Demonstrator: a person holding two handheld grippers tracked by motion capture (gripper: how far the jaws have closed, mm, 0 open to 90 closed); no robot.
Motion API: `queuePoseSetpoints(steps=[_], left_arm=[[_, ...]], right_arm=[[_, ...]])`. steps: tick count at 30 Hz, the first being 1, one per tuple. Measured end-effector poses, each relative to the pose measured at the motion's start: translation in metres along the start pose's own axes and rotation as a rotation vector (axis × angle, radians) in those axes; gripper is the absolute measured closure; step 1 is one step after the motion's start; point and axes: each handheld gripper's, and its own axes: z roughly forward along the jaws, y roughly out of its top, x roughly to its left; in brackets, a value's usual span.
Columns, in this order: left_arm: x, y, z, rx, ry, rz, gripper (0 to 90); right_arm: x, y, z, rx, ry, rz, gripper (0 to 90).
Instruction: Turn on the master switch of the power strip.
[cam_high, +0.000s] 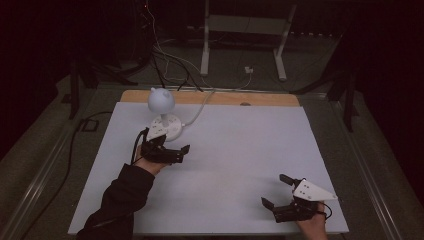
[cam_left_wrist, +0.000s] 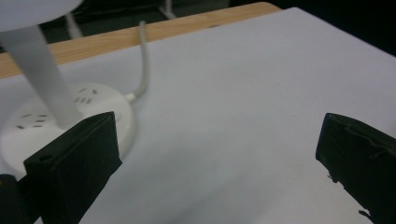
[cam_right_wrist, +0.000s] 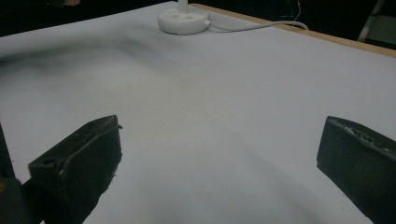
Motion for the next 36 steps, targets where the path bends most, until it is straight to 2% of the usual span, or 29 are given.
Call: queuePoseSetpoints(steps=[2,3,5,6,8,10,11,12,14,18,24,26,27,31,32,33,35,36], left_arm=[[0.001,0.0,0.003,-0.017,0.018,-0.015,0.2],[0.003,0.0,0.005,-0.02,0.011,-0.023,0.2],[0.004,0.001,0.009,-0.014,0.034,-0.028,0.2],[0.005,0.001,0.01,-0.013,0.027,-0.037,0.2],[0.007,0.001,0.014,-0.005,0.06,-0.041,0.2],[0.009,0.001,0.018,-0.009,0.063,-0.06,0.2],[0.009,0.001,0.02,-0.006,0.086,-0.062,2.1],[0.01,0.001,0.022,-0.005,0.082,-0.062,2.5],[0.011,0.001,0.026,-0.002,0.102,-0.059,4.5],[0.011,0.002,0.032,0.0,0.103,-0.066,7.4],[0.011,0.004,0.037,-0.022,0.127,-0.054,18.8],[0.01,0.004,0.039,-0.036,0.139,-0.052,27.3],[0.01,0.003,0.04,-0.036,0.142,-0.048,27.3],[0.01,0.003,0.045,-0.034,0.157,-0.047,40.1],[0.011,0.003,0.046,-0.035,0.162,-0.044,46.1],[0.011,0.004,0.047,-0.035,0.166,-0.047,46.1],[0.012,0.004,0.05,-0.034,0.172,-0.043,52.1],[0.013,0.005,0.051,-0.028,0.179,-0.039,58.3]], right_arm=[[0.0,0.0,0.0,0.0,0.001,0.002,0.0],[0.0,0.0,0.0,0.0,0.002,0.002,0.0],[0.0,0.0,0.0,-0.001,0.002,0.001,0.0],[0.0,0.0,0.0,-0.001,0.002,0.001,0.0],[-0.001,0.0,0.0,-0.002,0.004,0.005,0.0],[0.0,0.0,0.0,-0.001,0.003,0.003,0.0],[0.0,0.0,-0.001,-0.002,0.005,0.006,0.0],[-0.001,0.0,-0.001,-0.003,0.004,0.005,0.0],[-0.001,0.0,-0.001,-0.004,0.006,0.008,0.0],[-0.001,0.0,-0.001,-0.004,0.006,0.006,0.0],[-0.001,0.0,-0.001,-0.005,0.007,0.005,0.0],[-0.001,0.0,-0.001,-0.005,0.01,0.005,0.0],[-0.001,0.0,-0.001,-0.005,0.01,0.005,0.0],[0.0,0.0,-0.001,-0.008,0.013,0.004,0.0],[0.0,0.0,-0.001,-0.009,0.013,0.003,0.0],[0.0,0.0,-0.001,-0.009,0.013,0.003,0.0],[-0.001,0.0,-0.001,-0.009,0.013,0.006,0.0],[-0.001,0.0,-0.002,-0.009,0.013,0.008,0.0]])
